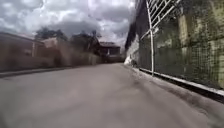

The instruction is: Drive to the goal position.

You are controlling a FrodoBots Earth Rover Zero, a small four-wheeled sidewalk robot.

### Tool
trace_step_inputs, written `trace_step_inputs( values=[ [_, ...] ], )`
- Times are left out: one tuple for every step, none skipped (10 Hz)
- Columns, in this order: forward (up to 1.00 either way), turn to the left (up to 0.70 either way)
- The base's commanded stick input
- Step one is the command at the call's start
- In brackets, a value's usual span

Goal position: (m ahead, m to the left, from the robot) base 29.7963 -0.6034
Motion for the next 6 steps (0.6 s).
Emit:
trace_step_inputs(
  values=[
    [1.0, 0.0],
    [1.0, 0.0],
    [1.0, 0.0],
    [1.0, 0.0],
    [1.0, 0.0],
    [1.0, 0.0]
  ],
)
